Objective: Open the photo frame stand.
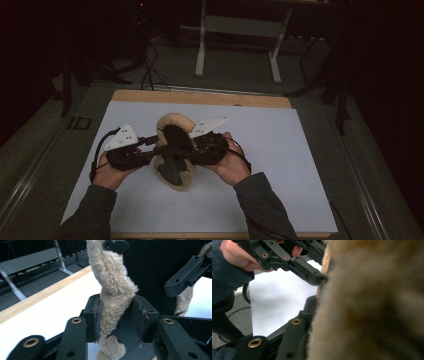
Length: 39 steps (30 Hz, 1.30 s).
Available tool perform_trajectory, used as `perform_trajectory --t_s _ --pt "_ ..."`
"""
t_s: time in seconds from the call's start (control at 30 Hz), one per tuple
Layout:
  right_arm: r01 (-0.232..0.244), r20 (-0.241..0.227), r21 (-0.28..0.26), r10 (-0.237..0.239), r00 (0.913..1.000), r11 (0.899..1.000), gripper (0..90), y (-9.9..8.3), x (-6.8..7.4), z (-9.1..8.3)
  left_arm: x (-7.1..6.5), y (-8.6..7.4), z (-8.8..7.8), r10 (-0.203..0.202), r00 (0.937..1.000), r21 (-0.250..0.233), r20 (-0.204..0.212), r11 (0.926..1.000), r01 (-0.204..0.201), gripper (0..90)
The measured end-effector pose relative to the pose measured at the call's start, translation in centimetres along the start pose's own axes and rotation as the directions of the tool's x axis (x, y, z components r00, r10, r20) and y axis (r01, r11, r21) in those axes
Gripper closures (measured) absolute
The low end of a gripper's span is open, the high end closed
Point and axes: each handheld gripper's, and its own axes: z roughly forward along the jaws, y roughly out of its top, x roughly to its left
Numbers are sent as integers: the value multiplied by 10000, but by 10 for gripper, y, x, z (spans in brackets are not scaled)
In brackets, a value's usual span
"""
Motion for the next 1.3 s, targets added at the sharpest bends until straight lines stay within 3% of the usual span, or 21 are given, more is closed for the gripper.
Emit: perform_trajectory --t_s 0.2,0.37,0.43,0.57,0.63,0.87,0.97,1.3 --pt "234 -214 44 -233 9995 9997 692 -1 1 -1 6 0 2 -219 9982 -64 551 9997 223 447" --pt "586 -312 154 -581 9978 9982 693 0 3 -2 6 3 8 -194 9936 5 1112 9998 195 384" --pt "621 -340 170 -615 9975 9979 693 0 3 -2 6 3 8 -194 9936 5 1112 9998 195 373" --pt "954 -422 266 -942 9947 9951 692 1 6 -2 5 7 15 -147 9845 145 1745 9998 123 288" --pt "1002 -435 294 -989 9941 9945 692 1 6 -2 5 7 16 -136 9838 171 1788 9998 107 278" --pt "900 -347 343 -888 9954 9954 653 -2 1 -4 4 6 10 50 9858 202 1676 9998 -85 418" --pt "597 -117 376 -593 9982 9975 611 -5 -4 -6 3 5 7 112 9860 111 1665 9998 -133 500" --pt "-95 291 234 88 9995 9997 457 -12 -13 -9 -5 4 3 583 9913 -22 1182 9983 -585 604"
